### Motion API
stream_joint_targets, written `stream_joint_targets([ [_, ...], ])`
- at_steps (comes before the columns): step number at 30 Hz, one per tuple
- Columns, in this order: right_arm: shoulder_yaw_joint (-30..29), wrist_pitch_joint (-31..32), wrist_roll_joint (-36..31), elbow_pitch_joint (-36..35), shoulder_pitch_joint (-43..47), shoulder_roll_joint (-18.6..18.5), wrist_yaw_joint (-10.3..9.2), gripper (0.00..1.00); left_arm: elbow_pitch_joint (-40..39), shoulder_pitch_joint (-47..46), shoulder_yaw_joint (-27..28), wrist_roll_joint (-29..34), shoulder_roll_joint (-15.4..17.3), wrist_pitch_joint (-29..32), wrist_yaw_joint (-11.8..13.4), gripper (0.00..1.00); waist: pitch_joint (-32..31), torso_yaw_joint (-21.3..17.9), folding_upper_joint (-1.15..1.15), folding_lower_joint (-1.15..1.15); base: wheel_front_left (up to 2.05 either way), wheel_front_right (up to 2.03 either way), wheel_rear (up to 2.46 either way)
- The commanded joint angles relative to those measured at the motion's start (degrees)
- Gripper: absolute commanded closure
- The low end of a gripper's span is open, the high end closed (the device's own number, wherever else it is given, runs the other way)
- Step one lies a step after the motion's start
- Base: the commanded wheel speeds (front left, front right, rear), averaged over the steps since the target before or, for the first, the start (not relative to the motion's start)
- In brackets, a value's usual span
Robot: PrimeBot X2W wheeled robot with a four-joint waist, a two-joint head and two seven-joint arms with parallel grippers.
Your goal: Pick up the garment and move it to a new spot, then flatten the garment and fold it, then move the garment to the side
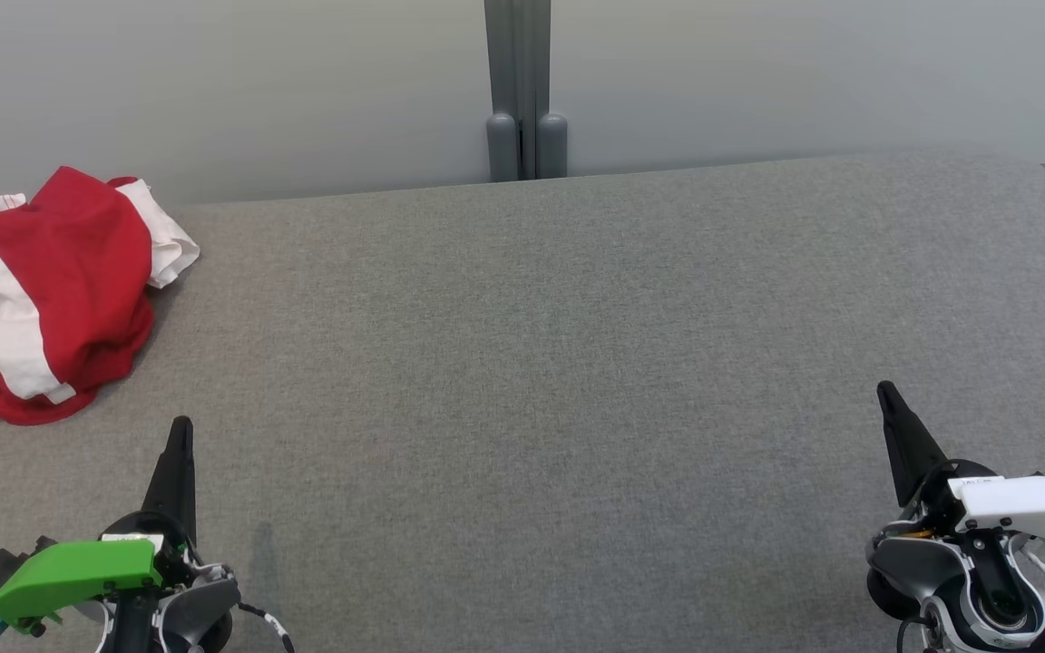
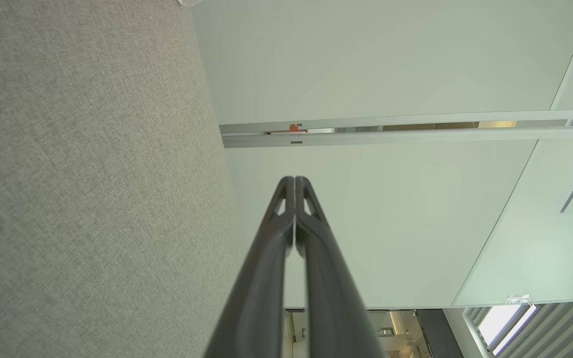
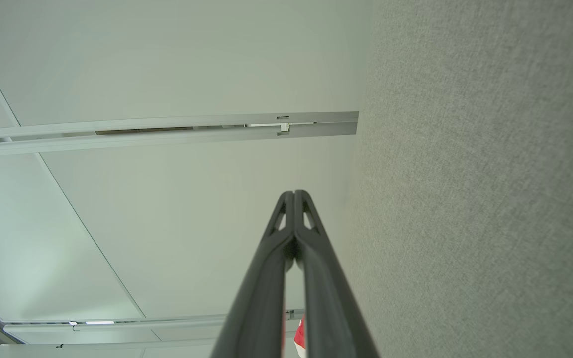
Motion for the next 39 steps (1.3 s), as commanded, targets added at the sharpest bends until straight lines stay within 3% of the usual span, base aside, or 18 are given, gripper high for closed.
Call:
stream_joint_targets([
  [1, -0.01, 0.07, -0.35, 0.05, -0.3, -0.07, 0.05, 1.0, 0.03, -0.87, 0.03, 0.54, 0.06, 0.13, -0.34, 1.0, 0.0, 0.0, 0.0, 0.0, 0.0, 0.0, 0.0],
  [39, -0.01, 0.07, -0.35, 0.05, -0.31, -0.07, 0.04, 1.0, 0.03, -0.88, 0.03, 0.55, 0.06, 0.13, -0.34, 1.0, 0.0, 0.0, 0.0, 0.0, 0.0, 0.0, 0.0],
])
